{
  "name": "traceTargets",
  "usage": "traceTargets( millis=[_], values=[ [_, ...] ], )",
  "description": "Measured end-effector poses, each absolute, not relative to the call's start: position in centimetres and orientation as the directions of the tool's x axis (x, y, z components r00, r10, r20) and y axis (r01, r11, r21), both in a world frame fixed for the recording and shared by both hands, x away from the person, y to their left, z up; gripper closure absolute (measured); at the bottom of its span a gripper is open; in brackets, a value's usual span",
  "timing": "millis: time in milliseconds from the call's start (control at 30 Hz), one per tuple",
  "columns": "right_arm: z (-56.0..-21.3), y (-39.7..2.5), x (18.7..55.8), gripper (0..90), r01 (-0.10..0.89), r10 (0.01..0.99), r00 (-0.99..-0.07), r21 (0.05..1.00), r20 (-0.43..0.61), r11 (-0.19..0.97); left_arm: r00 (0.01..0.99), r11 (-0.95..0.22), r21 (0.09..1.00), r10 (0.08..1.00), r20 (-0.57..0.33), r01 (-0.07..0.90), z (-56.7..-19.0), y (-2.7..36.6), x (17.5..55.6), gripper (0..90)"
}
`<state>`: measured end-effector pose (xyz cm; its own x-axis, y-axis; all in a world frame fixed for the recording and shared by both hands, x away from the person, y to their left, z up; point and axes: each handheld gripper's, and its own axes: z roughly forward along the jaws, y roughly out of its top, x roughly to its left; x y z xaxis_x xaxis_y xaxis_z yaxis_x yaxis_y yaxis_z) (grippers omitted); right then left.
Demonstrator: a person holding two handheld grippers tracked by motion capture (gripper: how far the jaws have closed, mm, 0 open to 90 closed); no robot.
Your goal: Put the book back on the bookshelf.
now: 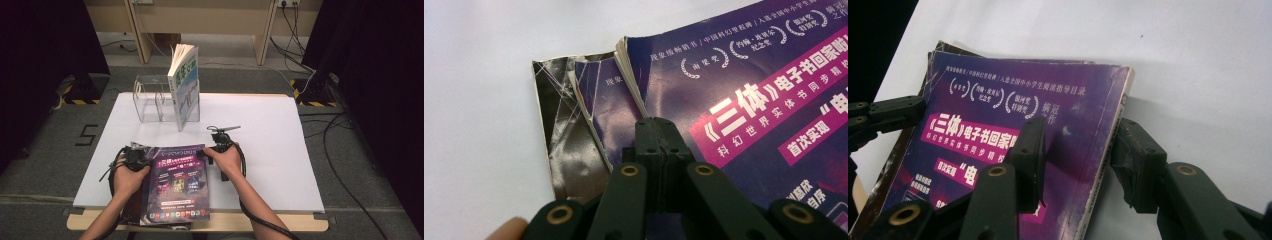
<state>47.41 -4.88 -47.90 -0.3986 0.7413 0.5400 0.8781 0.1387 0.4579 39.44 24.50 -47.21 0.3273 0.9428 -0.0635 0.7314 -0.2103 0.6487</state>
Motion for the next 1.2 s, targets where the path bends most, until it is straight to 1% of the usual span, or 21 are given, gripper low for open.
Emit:
traceTargets(
  millis=[133,233,300,367,400,467,567,633,733,833,900,967,1000,1100,1200],
  values=[
    [-48.0,-4.9,47.3,59.9,0.877,0.741,-0.397,0.462,0.542,0.132,0.326,-0.212,0.648,0.943,-0.060,0.732,-47.2,24.5,39.4,89.2],
    [-47.6,-5.0,47.2,65.2,0.876,0.742,-0.396,0.464,0.541,0.130,0.324,-0.210,0.650,0.944,-0.059,0.731,-47.2,24.5,39.4,89.1],
    [-47.1,-4.9,47.2,69.1,0.868,0.742,-0.409,0.477,0.531,0.137,0.326,-0.216,0.648,0.944,-0.053,0.730,-47.2,24.5,39.3,89.0],
    [-46.4,-5.0,47.0,75.0,0.856,0.734,-0.429,0.497,0.526,0.144,0.325,-0.218,0.650,0.945,-0.047,0.728,-47.2,24.6,39.2,88.9],
    [-45.8,-4.9,46.9,76.6,0.854,0.720,-0.435,0.502,0.541,0.138,0.325,-0.217,0.651,0.945,-0.049,0.728,-47.2,24.6,39.2,88.9],
    [-45.1,-4.7,46.6,77.4,0.834,0.715,-0.466,0.529,0.521,0.159,0.324,-0.216,0.650,0.945,-0.048,0.728,-47.2,24.6,39.2,88.8],
    [-44.5,-4.2,46.5,77.4,0.825,0.712,-0.485,0.536,0.507,0.180,0.324,-0.218,0.650,0.945,-0.046,0.728,-47.2,24.6,39.2,88.9],
    [-44.4,-4.1,46.5,77.1,0.833,0.705,-0.480,0.524,0.523,0.178,0.323,-0.216,0.650,0.945,-0.049,0.729,-47.2,24.6,39.2,88.9],
    [-44.7,-3.9,46.5,76.7,0.833,0.700,-0.489,0.517,0.520,0.197,0.323,-0.216,0.649,0.945,-0.048,0.729,-47.2,24.6,39.2,88.9],
    [-44.7,-4.0,46.6,78.4,0.846,0.702,-0.470,0.500,0.534,0.186,0.323,-0.212,0.655,0.945,-0.051,0.725,-47.2,24.7,39.2,88.2],
    [-44.6,-4.1,46.6,79.5,0.851,0.693,-0.462,0.496,0.554,0.170,0.326,-0.213,0.657,0.944,-0.052,0.723,-47.2,24.9,39.1,85.8],
    [-44.2,-4.2,46.4,80.7,0.849,0.684,-0.460,0.507,0.566,0.152,0.322,-0.201,0.673,0.945,-0.059,0.712,-47.1,25.3,39.1,79.4],
    [-44.0,-4.3,46.3,81.5,0.849,0.674,-0.458,0.511,0.580,0.138,0.321,-0.195,0.682,0.945,-0.062,0.705,-47.0,25.5,39.0,74.7],
    [-43.1,-4.4,46.2,82.7,0.842,0.651,-0.466,0.527,0.599,0.118,0.314,-0.165,0.704,0.945,-0.087,0.691,-46.6,26.0,38.6,72.1],
    [-42.1,-4.2,45.9,83.1,0.812,0.663,-0.496,0.570,0.561,0.125,0.294,-0.132,0.713,0.950,-0.107,0.688,-46.5,26.5,38.3,65.3]
  ],
)
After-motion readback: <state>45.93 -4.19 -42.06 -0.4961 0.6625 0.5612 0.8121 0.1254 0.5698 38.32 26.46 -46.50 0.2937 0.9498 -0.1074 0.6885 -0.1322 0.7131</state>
